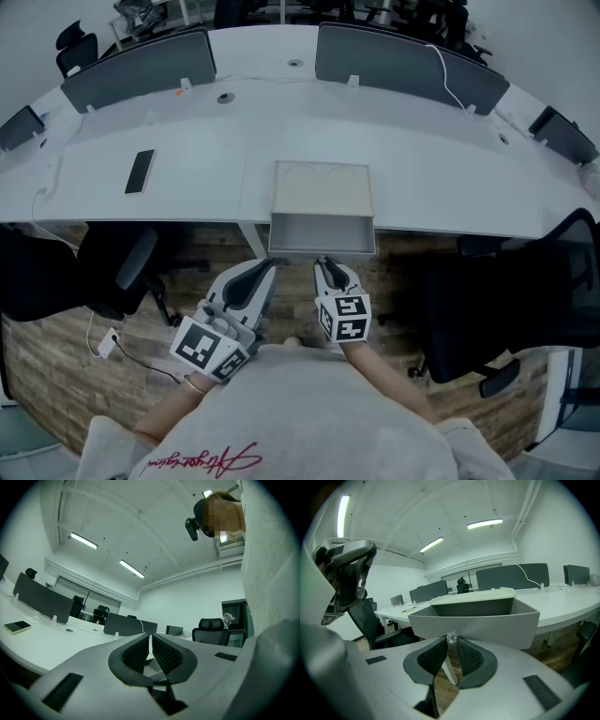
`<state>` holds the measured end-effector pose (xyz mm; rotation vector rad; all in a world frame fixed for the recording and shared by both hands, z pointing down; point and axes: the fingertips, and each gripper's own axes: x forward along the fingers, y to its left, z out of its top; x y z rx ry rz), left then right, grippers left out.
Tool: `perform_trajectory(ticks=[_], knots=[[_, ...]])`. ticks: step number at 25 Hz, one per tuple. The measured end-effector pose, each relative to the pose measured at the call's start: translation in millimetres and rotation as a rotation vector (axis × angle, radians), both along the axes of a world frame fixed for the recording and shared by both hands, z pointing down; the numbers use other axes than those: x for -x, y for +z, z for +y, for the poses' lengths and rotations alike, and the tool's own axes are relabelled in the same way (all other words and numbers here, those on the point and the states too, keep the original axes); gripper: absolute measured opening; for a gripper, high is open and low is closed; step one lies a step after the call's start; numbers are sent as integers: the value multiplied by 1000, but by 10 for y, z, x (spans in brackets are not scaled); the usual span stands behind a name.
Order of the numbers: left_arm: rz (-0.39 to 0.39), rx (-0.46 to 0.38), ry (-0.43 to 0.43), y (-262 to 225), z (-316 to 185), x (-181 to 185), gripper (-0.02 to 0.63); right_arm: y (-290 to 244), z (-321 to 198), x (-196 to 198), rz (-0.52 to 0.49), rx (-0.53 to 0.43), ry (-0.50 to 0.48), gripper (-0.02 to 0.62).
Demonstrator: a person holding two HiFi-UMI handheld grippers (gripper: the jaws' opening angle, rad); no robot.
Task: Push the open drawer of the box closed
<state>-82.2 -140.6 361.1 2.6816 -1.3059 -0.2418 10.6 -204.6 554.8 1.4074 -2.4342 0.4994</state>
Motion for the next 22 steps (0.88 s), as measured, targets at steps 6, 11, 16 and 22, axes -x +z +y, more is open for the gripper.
perform_trajectory(ticks=[6, 11, 16, 22], knots=[[2, 0, 1, -8, 21, -19, 36, -2, -8, 2, -3, 3, -2, 71], [0, -2, -1, -14, 42, -21, 37, 3, -34, -3, -3, 7, -4, 71], [-1, -5, -19, -36, 69, 22, 36, 2, -39, -15, -7, 14, -5, 72], [2, -5, -31, -39, 75, 53, 37, -2, -70, -1, -4, 12, -5, 71]])
